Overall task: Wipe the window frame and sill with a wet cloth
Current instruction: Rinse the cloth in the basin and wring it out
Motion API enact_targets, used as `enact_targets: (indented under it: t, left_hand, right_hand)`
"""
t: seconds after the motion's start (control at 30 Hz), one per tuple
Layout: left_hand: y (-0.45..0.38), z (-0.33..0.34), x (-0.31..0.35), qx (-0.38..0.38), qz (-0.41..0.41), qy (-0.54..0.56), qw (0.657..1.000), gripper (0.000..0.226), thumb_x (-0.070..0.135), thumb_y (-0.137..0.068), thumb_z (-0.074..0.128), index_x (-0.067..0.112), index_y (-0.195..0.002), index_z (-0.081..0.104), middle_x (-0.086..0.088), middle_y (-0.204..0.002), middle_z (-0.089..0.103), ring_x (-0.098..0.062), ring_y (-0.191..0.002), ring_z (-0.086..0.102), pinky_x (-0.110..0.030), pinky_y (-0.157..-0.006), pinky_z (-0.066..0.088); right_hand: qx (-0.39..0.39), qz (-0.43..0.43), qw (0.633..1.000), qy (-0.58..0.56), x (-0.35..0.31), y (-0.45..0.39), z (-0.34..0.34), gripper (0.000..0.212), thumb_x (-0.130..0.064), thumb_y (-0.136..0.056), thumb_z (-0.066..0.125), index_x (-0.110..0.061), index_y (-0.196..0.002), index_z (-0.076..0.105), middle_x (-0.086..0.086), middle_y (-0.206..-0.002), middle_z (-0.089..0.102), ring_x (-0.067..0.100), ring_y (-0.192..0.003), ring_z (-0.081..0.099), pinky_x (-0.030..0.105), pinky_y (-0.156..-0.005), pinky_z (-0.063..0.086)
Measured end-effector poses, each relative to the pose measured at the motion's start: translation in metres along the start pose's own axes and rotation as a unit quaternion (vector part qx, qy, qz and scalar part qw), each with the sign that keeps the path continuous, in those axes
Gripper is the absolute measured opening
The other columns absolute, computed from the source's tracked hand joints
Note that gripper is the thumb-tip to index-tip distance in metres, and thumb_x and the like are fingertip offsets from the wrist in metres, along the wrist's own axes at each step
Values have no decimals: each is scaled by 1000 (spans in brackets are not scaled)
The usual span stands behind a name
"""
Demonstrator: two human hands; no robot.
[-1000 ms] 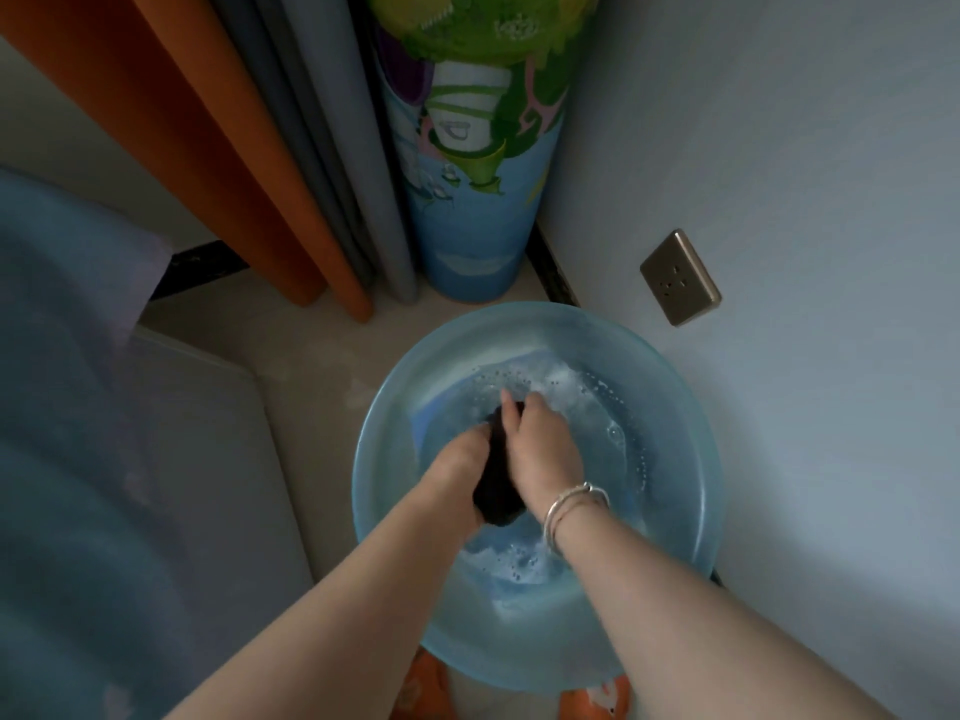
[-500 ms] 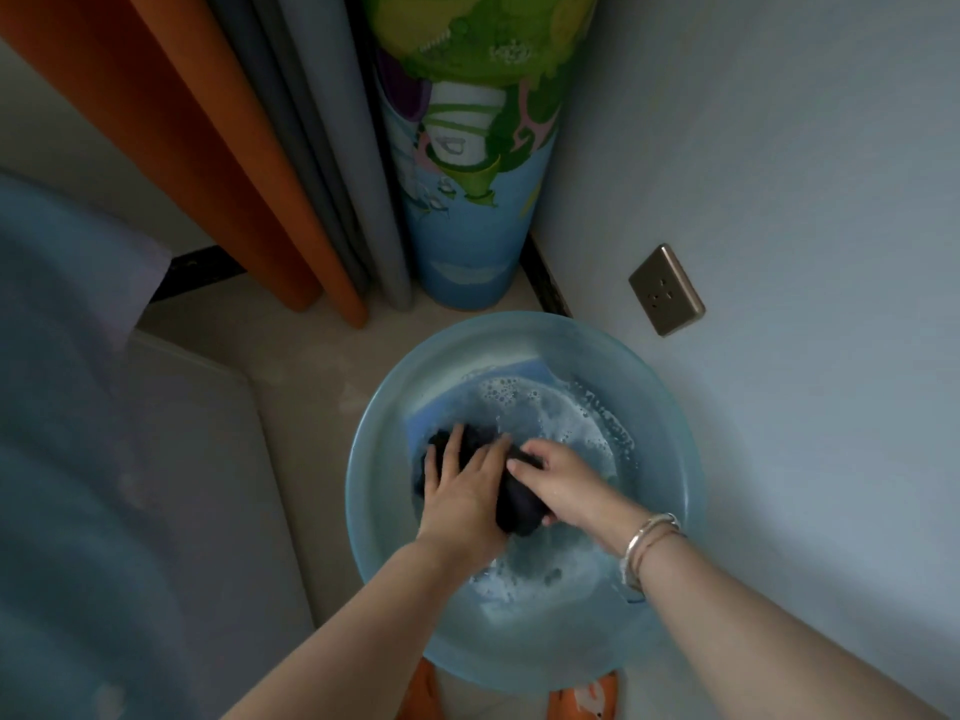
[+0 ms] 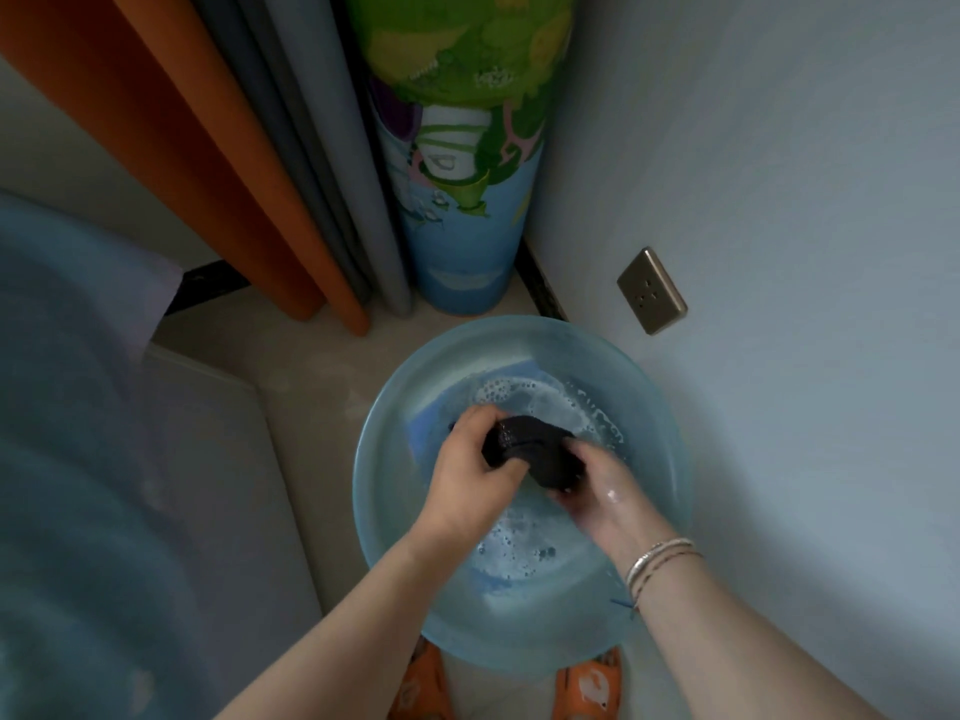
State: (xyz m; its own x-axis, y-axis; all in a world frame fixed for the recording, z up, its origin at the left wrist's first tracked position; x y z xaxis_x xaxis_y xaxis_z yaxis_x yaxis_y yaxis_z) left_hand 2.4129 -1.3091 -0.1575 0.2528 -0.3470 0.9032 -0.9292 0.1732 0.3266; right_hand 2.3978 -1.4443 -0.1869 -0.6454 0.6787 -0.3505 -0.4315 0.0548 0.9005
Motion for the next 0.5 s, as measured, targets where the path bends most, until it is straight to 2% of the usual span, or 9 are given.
enact_targets:
  t: [0.07, 0.1, 0.13, 0.2, 0.27, 0.3, 0.4, 0.5]
  left_hand:
    - [8, 2, 7, -5, -16, 43, 999, 19, 7, -63, 54, 10, -82, 55, -4, -77, 57, -13, -71, 52, -19, -61, 43]
    - [11, 3, 9, -4, -26, 60, 998, 19, 7, -63, 54, 10, -81, 53, -6, -74, 55, -13, -68, 50, -20, -58, 43]
    - [13, 3, 10, -1, -34, 76, 997, 19, 7, -63, 53, 10, -82, 51, -8, -74, 54, -14, -68, 49, -21, -59, 42]
    - [15, 4, 11, -1, -50, 118, 992, 24, 5, -65, 52, 15, -87, 50, -12, -81, 56, -14, -73, 52, -24, -64, 44]
    - [16, 3, 12, -13, -65, 164, 984, 32, 1, -70, 51, 19, -97, 52, -12, -93, 62, -14, -79, 57, -22, -68, 49]
    - [16, 2, 9, -17, -64, 163, 984, 33, 3, -71, 49, 18, -100, 54, -9, -95, 63, -14, -82, 59, -19, -71, 49]
    - [15, -3, 2, -26, -45, 93, 994, 28, 11, -71, 45, 19, -94, 59, 4, -90, 64, -4, -86, 58, -10, -74, 44]
    - [7, -11, -8, -26, -2, -40, 999, 24, 9, -79, 45, 29, -84, 57, 11, -92, 56, 0, -89, 53, -7, -77, 38]
  right_hand:
    - [-5, 30, 999, -17, 8, -1, 8, 28, -5, -95, 37, 5, -91, 63, 14, -68, 68, 21, -65, 64, 25, -51, 52]
    - [-18, 53, 998, -29, 11, 0, 12, 28, -6, -94, 37, 6, -90, 62, 16, -68, 68, 25, -71, 65, 29, -56, 54]
    - [-44, 95, 993, -53, 15, -1, 15, 28, -11, -93, 39, 6, -98, 60, 20, -75, 68, 29, -79, 65, 34, -61, 56]
    - [-85, 189, 972, -115, 21, 4, 18, 42, -33, -90, 48, 2, -113, 54, 26, -91, 68, 37, -86, 67, 42, -63, 58]
    - [-119, 224, 961, -113, 22, 2, 16, 57, -54, -87, 51, 0, -106, 57, 25, -89, 69, 37, -75, 70, 47, -57, 57]
    - [-140, 228, 959, -96, 22, 3, 17, 63, -59, -85, 52, 0, -103, 60, 24, -90, 69, 37, -76, 70, 48, -59, 57]
    - [-171, 223, 959, -23, 21, -2, 17, 56, -55, -82, 60, -4, -105, 64, 19, -99, 69, 30, -87, 69, 39, -73, 58]
    - [-162, 167, 968, 98, 19, -7, 14, 40, -40, -87, 62, -10, -112, 60, 12, -92, 68, 21, -78, 67, 30, -65, 56]
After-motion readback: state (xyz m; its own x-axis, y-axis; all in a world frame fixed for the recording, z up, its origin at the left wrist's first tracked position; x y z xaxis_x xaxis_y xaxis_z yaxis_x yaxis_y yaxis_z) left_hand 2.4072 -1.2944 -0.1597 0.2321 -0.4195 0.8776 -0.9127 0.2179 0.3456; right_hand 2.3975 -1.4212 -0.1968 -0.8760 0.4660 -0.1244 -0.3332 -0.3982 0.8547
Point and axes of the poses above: each hand's wrist, its own y-axis away from the middle knuckle, its own z-axis out of the palm, x = y × z, the point moved 1 cm from there along -y, towards the middle knuckle
